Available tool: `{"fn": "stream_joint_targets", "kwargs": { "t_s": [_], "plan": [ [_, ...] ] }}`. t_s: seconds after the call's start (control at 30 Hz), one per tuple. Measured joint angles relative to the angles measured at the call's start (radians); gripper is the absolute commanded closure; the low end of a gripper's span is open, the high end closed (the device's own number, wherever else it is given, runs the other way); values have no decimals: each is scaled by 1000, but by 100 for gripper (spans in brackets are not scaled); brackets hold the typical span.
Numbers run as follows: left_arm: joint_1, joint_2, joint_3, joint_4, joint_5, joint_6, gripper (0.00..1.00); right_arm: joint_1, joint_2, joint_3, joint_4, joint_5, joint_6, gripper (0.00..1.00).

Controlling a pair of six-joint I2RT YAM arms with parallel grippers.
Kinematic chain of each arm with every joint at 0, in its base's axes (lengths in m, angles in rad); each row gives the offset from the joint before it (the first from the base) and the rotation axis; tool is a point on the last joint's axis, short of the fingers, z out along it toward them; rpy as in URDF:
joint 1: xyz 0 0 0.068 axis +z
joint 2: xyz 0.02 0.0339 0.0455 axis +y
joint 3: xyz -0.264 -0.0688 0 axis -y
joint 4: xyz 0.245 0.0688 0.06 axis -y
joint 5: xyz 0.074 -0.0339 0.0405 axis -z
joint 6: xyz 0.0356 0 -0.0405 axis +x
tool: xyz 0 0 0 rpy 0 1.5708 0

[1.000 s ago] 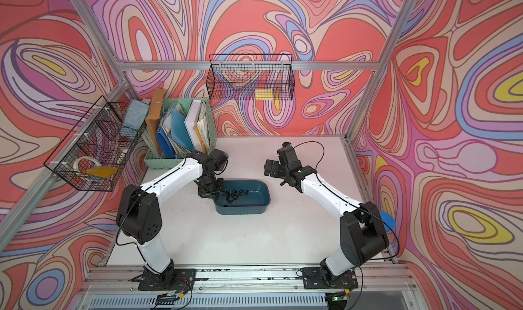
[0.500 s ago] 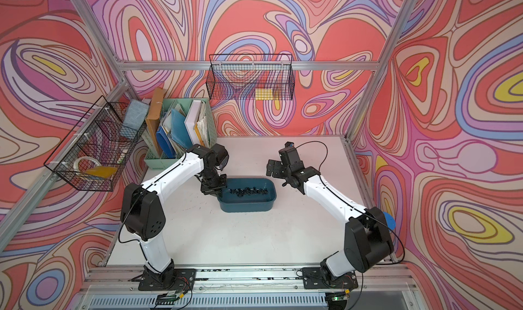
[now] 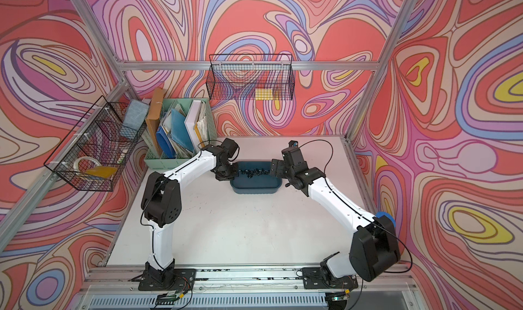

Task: Take out the wing nut from the storage box
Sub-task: Move the storage box to the center of the board.

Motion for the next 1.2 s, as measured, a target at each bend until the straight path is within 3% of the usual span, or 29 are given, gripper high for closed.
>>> {"fn": "stream_joint_targets", "kwargs": {
  "t_s": [0.63, 0.67, 0.73, 0.77, 0.83, 0.97, 1.07, 1.2],
  "plan": [
    [-10, 137, 106, 115, 18, 35, 100, 0, 6, 0, 1, -23, -4, 2],
    [-9, 146, 116, 113, 20, 37, 86, 0, 8, 0, 1, -29, -2, 2],
    [-10, 157, 122, 122, 29, 40, 83, 0, 26, 12, -3, -49, 3, 2],
    [-10, 160, 120, 129, 35, 39, 67, 0, 53, 32, -6, -60, 3, 2],
    [-9, 162, 120, 137, 43, 40, 46, 0, 107, 69, -1, -79, -3, 2],
    [-9, 160, 120, 146, 44, 40, 28, 0, 168, 101, 1, -101, -16, 2],
    [-9, 156, 120, 146, 43, 41, 2, 0, 182, 111, -10, -107, -26, 6],
    [-5, 111, 117, 142, 34, 47, 1, 0, 220, 165, -22, -109, -43, 18]
  ]
}}
